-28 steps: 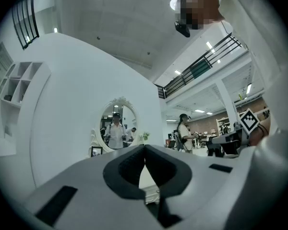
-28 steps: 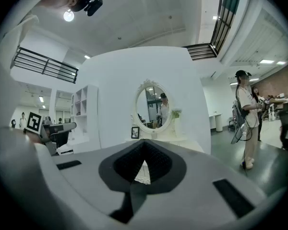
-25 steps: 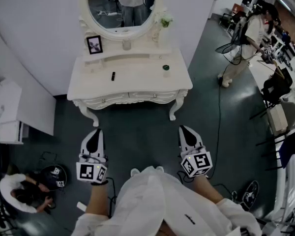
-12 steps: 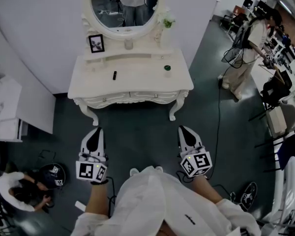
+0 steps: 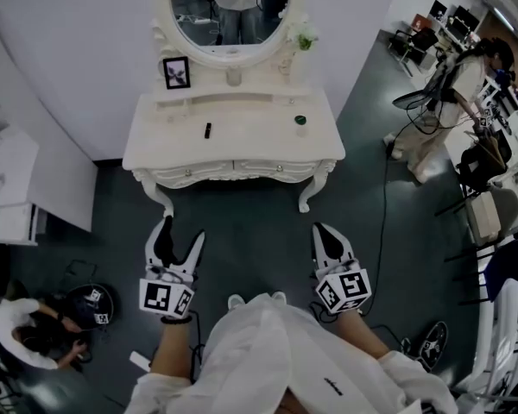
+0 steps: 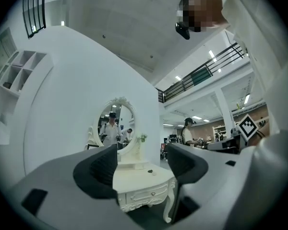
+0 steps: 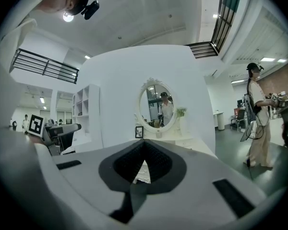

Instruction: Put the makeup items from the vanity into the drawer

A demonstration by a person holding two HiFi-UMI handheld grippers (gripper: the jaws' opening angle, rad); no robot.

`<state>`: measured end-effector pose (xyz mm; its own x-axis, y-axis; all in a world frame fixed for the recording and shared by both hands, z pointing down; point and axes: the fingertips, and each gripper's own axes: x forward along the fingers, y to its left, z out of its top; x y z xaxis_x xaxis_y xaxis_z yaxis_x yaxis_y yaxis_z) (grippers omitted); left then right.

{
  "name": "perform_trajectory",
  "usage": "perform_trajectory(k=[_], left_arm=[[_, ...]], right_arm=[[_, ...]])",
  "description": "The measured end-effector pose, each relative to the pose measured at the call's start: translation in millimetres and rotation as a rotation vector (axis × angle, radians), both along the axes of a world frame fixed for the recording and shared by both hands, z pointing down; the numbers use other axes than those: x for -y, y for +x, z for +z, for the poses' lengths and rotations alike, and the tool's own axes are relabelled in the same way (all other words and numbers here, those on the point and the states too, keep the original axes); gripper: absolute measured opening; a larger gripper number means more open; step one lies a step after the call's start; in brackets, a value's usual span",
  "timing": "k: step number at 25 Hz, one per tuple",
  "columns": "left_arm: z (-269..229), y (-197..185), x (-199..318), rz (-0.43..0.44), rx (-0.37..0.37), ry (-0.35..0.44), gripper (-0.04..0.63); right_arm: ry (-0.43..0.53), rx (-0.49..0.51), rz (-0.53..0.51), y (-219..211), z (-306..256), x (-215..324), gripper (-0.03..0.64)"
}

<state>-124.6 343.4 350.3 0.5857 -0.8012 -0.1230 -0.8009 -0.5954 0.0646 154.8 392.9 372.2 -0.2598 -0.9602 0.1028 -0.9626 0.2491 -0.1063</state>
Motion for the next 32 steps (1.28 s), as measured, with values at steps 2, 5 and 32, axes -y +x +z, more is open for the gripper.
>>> perform_trajectory(k=[2, 5, 32], left_arm=[[0, -5, 1, -0.001, 0.008, 0.009, 0.33], [3, -16, 5, -0.007, -0.009, 0.012, 0.352], [35, -32, 56, -0.013, -0.013, -0.072, 0.36]], right_arm=[[-0.003, -0.003, -0.002, -8, 0, 1, 0.017], [-0.007, -0.007, -0.004, -23, 3, 3, 0.017], [-0.018, -0.008, -0.08, -63, 17, 64, 0.017]])
